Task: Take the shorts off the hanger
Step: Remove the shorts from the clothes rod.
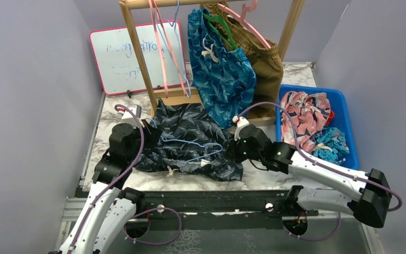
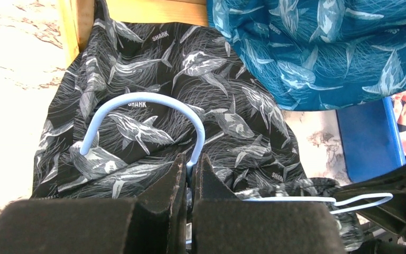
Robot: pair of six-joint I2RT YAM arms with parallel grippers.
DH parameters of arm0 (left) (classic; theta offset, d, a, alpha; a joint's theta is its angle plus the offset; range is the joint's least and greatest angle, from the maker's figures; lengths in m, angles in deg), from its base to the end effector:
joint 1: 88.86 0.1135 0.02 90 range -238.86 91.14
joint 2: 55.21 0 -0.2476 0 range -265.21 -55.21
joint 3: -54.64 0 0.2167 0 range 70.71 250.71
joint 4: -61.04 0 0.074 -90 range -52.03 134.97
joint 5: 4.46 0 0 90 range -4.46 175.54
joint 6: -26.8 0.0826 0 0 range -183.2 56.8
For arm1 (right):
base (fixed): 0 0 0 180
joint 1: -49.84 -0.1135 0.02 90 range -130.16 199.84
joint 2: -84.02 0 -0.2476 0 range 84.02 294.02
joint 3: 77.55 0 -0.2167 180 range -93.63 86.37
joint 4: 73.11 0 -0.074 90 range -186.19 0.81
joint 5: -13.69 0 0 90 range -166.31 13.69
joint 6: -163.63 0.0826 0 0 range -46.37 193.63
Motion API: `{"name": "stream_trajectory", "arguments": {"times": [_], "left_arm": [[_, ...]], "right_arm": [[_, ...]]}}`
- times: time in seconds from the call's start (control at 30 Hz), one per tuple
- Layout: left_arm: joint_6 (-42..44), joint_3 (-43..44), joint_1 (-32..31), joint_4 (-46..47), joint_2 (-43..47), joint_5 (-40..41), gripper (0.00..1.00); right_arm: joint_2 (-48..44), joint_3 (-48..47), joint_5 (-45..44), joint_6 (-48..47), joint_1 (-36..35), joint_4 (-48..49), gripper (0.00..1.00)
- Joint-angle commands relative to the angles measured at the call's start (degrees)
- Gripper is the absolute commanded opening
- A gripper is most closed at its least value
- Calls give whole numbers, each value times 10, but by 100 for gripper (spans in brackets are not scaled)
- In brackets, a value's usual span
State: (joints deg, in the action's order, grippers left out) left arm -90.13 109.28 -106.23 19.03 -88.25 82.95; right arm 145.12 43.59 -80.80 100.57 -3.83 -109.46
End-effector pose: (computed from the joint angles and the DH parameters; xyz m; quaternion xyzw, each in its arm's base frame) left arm 0.1522 -0.0515 0.2737 -0.0556 0.8192 -0.2323 0.5214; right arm 0.1468 0.1888 0.2243 -0.1916 0.8799 0.2534 0.3534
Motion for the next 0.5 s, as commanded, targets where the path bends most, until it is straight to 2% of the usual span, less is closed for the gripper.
{"name": "stream_trajectory", "arguments": {"times": [0.0, 0.1, 0.2, 0.23, 0.27, 0.37, 0.47], "left_arm": [[20, 0, 2, 12, 0, -35, 0], [25, -1, 2, 12, 2, -42, 0], [25, -5, 2, 13, 1, -42, 0], [24, -7, 2, 16, 0, -43, 0], [23, -10, 2, 18, -2, -43, 0], [22, -13, 2, 23, -8, -44, 0], [22, -16, 2, 27, -11, -46, 0]], "right_arm": [[18, -30, 15, 18, 1, 27, 14], [-19, -4, 25, 14, 1, 71, 25], [-60, 28, 43, -8, 1, 93, 45], [-70, 29, 36, -10, 1, 80, 47], [-78, 27, 23, -9, 1, 65, 49], [-96, 23, -53, 15, 1, 18, 67], [-98, 9, -120, 40, 1, -23, 71]]}}
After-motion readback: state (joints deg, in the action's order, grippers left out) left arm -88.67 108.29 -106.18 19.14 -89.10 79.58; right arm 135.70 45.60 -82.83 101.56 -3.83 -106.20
